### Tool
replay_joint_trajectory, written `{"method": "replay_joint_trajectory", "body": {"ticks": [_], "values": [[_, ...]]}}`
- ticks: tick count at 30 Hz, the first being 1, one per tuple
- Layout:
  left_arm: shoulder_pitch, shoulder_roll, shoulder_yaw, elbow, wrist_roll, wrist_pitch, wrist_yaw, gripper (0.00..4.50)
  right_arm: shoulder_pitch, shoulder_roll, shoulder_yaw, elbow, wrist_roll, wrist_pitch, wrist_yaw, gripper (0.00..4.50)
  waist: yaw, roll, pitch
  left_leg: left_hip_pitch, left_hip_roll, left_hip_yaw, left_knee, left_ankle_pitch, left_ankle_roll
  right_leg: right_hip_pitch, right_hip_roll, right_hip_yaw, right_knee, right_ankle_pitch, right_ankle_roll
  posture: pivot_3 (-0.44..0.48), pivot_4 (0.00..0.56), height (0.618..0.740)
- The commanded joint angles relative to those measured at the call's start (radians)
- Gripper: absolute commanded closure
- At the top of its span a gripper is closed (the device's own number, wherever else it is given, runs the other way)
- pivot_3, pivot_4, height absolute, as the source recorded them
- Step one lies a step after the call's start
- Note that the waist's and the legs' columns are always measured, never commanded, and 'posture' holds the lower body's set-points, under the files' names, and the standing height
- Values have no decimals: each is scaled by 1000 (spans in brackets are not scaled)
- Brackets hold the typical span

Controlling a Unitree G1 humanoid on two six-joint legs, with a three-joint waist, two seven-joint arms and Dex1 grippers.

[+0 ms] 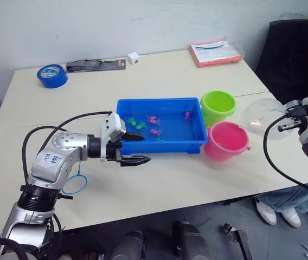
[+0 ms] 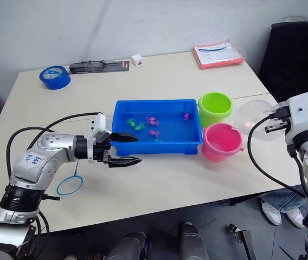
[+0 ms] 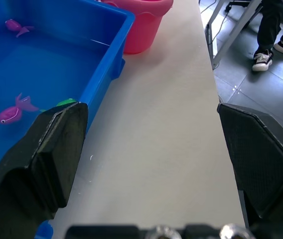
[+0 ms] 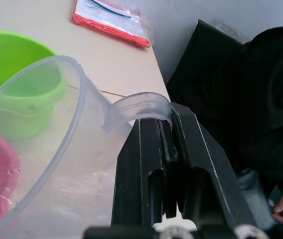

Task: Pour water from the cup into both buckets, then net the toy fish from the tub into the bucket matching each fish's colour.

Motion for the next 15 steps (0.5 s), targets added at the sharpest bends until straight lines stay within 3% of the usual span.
{"method": "replay_joint_trajectory", "body": {"ticks": [1, 15], "values": [[-16, 2, 11, -11, -1, -20, -10, 0, -7, -31, -1, -49, -46, -49, 10, 3821, 0, 0, 0, 0, 0, 0, 0, 0, 0, 0, 0, 0, 0, 0, 0, 0, 150, 740], [-19, -2, 5, -3, 8, -36, -14, 0, -16, -51, 68, -35, -194, -175, 38, 3821, 0, 0, 0, 0, 0, 0, 0, 0, 0, 0, 0, 0, 0, 0, 0, 0, 150, 740]]}}
